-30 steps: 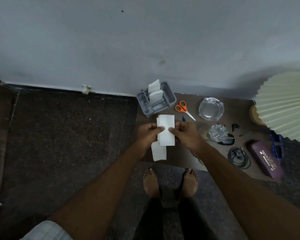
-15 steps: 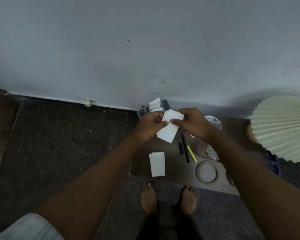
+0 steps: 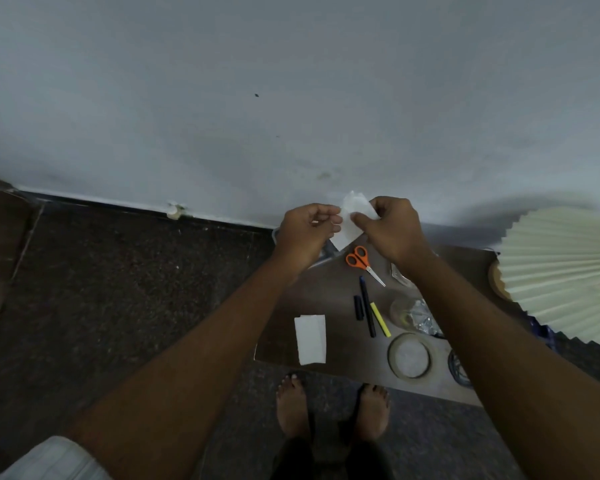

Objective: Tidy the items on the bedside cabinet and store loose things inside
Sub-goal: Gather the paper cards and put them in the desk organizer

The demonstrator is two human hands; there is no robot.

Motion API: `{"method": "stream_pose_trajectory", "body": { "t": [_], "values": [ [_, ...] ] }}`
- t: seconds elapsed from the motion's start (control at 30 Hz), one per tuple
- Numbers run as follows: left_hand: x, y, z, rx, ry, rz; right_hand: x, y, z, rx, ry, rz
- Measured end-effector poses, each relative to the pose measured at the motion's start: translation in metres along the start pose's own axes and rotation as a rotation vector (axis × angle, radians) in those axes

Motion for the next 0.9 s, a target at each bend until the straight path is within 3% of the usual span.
{"method": "stream_pose_trajectory", "body": {
  "t": [0.3,0.9],
  "values": [
    [0.007,-0.006,0.003,-0.012,0.112,-0.066,-0.017,-0.008,0.01,-0.111,-0.046,-0.086],
    [-0.034,-0.024,0.011,-0.031,-0.072,-0.106,0.009,-0.01,0.045,-0.248,0.018,-0.011]
  ]
}}
Point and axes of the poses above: each hand's wrist, its own y-axis away from the middle knuckle, its own z-axis out of the palm, x = y × z, the point moved 7 cm from there along -y, towards the middle knuckle, and after that the axes turned 7 degrees about x, right-handed, at the moved point
